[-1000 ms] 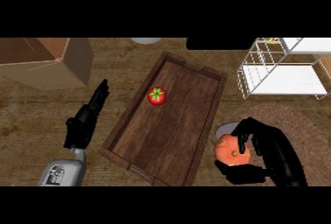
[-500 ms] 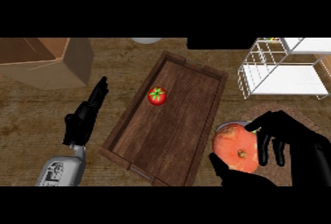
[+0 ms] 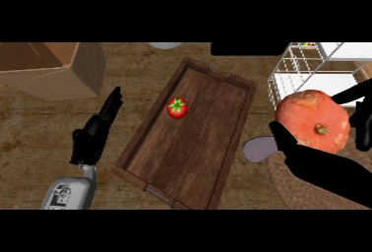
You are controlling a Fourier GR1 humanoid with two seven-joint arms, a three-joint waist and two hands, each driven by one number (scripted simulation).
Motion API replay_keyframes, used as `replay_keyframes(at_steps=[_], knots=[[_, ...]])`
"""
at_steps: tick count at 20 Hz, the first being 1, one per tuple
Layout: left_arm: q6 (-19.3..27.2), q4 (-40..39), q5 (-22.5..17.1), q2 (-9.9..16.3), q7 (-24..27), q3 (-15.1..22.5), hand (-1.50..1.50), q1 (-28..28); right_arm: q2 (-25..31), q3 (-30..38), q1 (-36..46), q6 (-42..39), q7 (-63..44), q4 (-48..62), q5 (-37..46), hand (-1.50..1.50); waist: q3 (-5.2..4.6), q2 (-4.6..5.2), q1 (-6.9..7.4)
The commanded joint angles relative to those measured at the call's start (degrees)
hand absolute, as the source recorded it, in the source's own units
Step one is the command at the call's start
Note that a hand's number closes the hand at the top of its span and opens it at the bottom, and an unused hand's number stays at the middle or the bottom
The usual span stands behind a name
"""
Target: Pick the squash from the placemat and place it in the tiered shelf
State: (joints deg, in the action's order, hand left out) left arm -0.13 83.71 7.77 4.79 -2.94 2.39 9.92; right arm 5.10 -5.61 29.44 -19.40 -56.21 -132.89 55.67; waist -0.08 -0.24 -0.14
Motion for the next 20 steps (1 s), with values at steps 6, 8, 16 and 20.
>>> replay_keyframes(at_steps=[6,8,16,20], knots=[[0.0,-3.9,0.1,0.3,1.9,-1.6,0.00,2.0,7.0,14.8,19.7,-5.0,-3.6,11.9,-2.8,1.50,0.01,0.21,0.24],[-0.5,1.6,0.5,0.1,-0.8,0.2,0.00,-1.5,9.7,16.4,17.2,-5.0,-1.0,9.8,-3.2,1.50,0.06,0.07,0.32],[-0.8,-3.6,0.3,0.3,3.8,-1.6,0.00,1.0,18.4,24.6,20.3,-1.4,8.5,21.5,-5.7,1.50,0.07,0.28,0.17],[-0.6,-0.1,1.5,-0.4,1.8,0.3,0.00,-1.6,19.3,21.2,21.5,3.0,11.1,27.4,-2.7,1.50,0.06,0.27,0.48]])
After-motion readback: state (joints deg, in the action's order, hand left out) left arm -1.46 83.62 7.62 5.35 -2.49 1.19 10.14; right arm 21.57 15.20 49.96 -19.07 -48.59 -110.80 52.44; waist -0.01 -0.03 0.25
